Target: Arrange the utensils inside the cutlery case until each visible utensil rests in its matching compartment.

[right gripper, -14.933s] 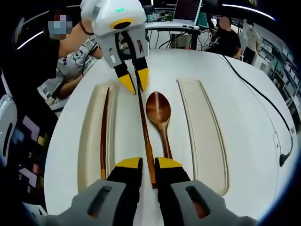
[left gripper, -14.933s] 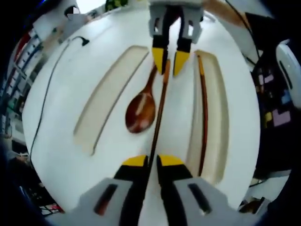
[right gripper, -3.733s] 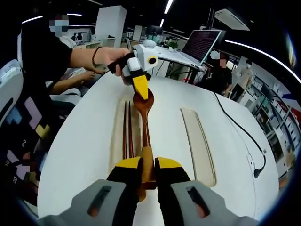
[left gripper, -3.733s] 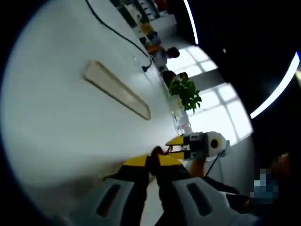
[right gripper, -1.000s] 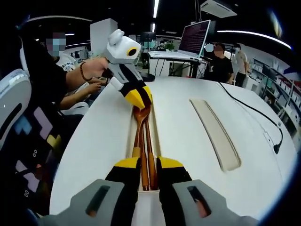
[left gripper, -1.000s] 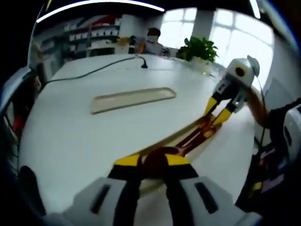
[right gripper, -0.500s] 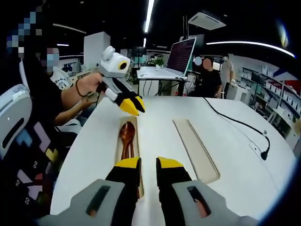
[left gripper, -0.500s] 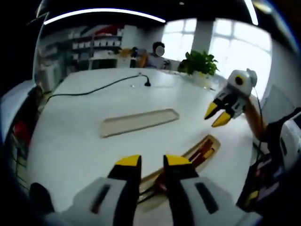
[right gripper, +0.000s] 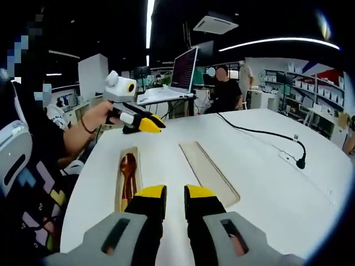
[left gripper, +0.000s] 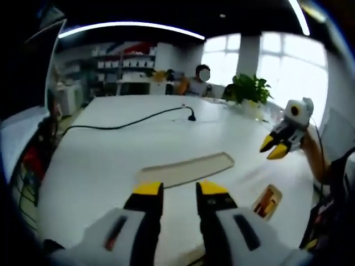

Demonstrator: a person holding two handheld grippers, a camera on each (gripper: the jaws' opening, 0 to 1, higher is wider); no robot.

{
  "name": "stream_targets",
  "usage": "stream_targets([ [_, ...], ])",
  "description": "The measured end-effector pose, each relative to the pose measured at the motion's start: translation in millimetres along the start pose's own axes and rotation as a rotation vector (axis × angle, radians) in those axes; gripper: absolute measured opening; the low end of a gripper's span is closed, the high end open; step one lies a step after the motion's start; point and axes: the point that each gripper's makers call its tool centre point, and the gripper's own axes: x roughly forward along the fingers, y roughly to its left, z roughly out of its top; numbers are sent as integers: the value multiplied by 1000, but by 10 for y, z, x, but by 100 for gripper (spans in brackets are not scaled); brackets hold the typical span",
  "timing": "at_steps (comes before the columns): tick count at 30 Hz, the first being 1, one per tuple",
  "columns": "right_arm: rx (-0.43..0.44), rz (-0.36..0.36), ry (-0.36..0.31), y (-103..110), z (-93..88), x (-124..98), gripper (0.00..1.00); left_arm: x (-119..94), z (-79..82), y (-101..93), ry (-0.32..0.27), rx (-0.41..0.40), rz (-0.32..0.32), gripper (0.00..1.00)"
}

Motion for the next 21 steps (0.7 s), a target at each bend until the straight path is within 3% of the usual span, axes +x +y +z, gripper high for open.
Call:
stream_targets([
  [4, 86, -59, -4, -183, -79, -25, 12, 129, -21, 80, 3, -18, 18, 27],
  [8, 182, -97, 42, -308, -244, -27, 13, 259, -51, 187, 0, -52, 29, 29],
  [14, 232, -106, 38, -380, -304, 23, 16, 405, -123, 364, 12, -104, 61, 30],
  [21, 266, -161, 44, -487, -355, 87, 16, 486, -234, 507, 43, -110, 105, 34],
])
